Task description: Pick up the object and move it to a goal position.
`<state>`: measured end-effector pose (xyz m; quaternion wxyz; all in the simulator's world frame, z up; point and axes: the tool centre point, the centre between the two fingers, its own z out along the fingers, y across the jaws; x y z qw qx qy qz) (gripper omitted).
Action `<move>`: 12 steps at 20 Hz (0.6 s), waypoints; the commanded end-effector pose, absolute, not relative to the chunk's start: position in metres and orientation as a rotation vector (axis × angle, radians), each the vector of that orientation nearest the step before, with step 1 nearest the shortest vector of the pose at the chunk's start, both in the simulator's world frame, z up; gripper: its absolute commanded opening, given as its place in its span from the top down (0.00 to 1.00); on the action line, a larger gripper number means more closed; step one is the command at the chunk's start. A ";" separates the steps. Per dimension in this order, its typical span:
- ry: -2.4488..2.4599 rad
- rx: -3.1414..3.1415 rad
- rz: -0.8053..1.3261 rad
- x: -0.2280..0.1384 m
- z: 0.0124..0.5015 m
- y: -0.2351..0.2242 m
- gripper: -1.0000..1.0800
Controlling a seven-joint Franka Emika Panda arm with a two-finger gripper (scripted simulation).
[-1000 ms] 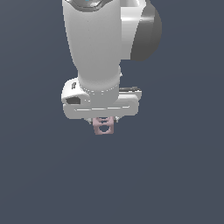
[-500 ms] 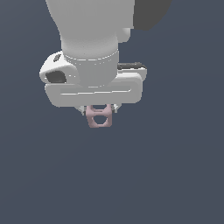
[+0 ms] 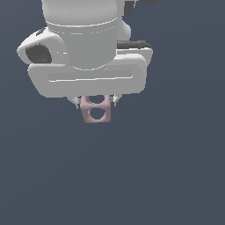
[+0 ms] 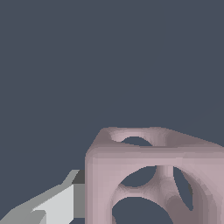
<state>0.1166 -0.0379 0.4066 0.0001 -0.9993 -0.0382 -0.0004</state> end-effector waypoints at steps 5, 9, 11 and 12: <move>-0.120 -3.139 0.000 0.120 0.420 -0.039 1.00; -0.120 -3.139 0.000 0.121 0.423 -0.040 1.00; -0.120 -3.139 0.000 0.121 0.424 -0.040 1.00; -0.120 -3.139 0.000 0.122 0.424 -0.040 1.00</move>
